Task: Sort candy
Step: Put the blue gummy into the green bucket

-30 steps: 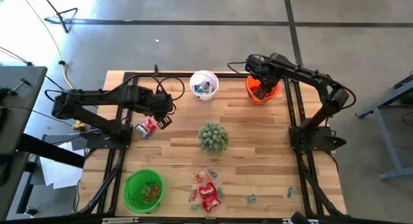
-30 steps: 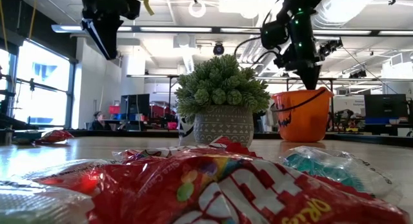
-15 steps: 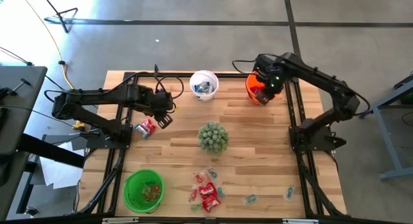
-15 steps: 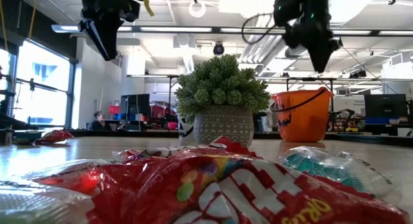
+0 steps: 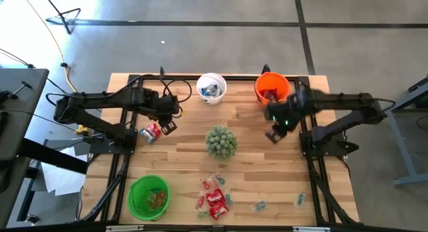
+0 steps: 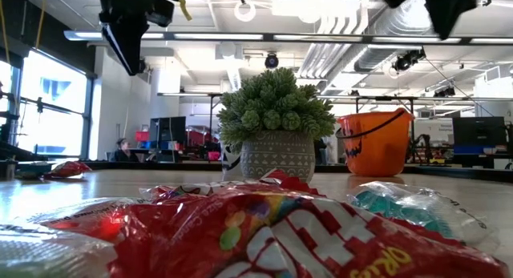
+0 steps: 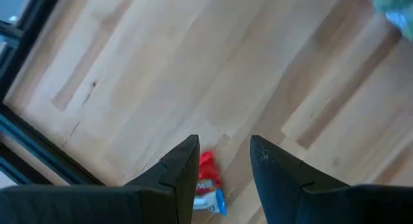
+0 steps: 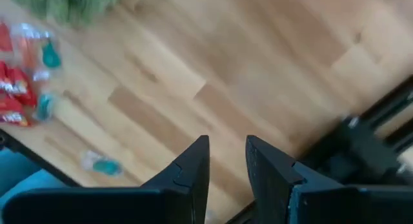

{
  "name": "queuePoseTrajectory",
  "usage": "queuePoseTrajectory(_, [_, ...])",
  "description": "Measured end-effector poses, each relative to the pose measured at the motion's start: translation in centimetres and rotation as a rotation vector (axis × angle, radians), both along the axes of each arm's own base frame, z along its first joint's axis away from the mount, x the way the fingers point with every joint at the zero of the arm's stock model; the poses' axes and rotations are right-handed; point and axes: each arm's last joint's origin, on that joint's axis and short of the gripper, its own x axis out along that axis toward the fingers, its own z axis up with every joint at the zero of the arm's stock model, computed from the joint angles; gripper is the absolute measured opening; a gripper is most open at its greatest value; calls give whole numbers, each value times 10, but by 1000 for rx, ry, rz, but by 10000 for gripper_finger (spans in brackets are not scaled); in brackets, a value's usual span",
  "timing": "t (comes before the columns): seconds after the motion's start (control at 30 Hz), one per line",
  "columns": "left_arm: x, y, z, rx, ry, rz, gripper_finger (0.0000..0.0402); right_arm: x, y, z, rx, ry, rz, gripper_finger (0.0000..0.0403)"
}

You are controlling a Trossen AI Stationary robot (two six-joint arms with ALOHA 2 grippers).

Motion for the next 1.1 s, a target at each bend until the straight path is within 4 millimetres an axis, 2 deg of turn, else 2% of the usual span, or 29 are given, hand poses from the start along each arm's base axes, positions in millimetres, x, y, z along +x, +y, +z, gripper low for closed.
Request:
queuePoseTrajectory(0.3, [1,-18,-1,-127,10,-174,124,-7,96,-18,19,164,-69,96])
queuePoseTrajectory(0.53, [2,-26,-1,-134,5,-180,124,-16,160,-41,47,254,-65,99])
queuePoseTrajectory(0.77, [2,-29,-1,-152,-13,-134,124,-30,200,-63,5,347,-14,119])
queuePoseTrajectory(0.97, [2,-30,-1,-187,-16,-129,124,-40,229,-79,5,345,59,143])
queuePoseTrajectory(1.1, [2,-30,-1,-190,-18,-119,124,-50,242,-89,-26,360,221,151])
